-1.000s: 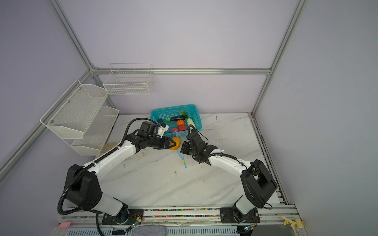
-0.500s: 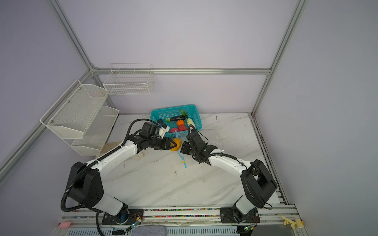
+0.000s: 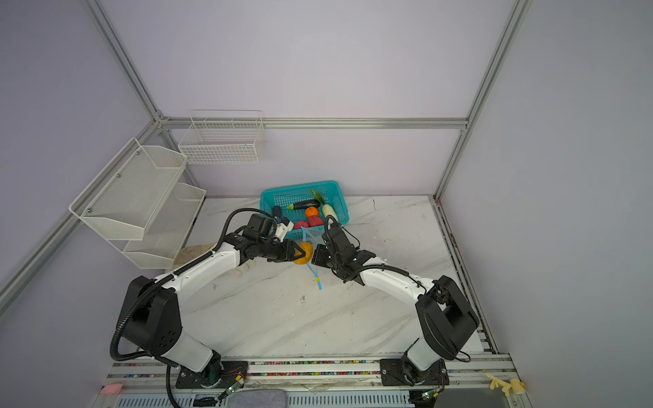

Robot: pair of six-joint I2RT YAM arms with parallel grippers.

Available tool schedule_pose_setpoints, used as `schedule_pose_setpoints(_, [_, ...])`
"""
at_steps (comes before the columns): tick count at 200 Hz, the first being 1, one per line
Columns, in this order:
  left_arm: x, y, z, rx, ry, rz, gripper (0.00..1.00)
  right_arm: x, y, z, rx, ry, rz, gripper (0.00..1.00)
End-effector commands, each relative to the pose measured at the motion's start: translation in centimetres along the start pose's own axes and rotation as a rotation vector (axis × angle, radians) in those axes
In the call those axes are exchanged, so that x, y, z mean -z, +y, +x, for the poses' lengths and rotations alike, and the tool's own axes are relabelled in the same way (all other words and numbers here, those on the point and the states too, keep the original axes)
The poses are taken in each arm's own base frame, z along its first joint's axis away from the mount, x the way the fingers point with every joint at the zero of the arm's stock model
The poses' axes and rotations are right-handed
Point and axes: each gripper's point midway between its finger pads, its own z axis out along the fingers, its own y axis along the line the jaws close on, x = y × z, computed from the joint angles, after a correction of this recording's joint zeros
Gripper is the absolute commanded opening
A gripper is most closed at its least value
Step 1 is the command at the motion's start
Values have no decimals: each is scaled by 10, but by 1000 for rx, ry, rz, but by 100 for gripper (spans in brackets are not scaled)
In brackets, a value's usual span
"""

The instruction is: Place the food in the zip-top bag and seal the zipper

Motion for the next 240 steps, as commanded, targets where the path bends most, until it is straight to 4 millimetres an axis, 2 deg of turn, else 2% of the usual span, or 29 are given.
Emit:
schedule_pose_setpoints(1, [-3,-1,-2,7,-13,7,41,10,20,-10,7,-33,-59,0])
schedule_pose_setpoints(143, [-5,-12,-16,48,-29,42,41,6,24,-4,5,-18,-77,0])
schedule_pose_setpoints(240, [-13,-7,-17,57,-16,37,41,4,28,-1,9,-14,-78,0])
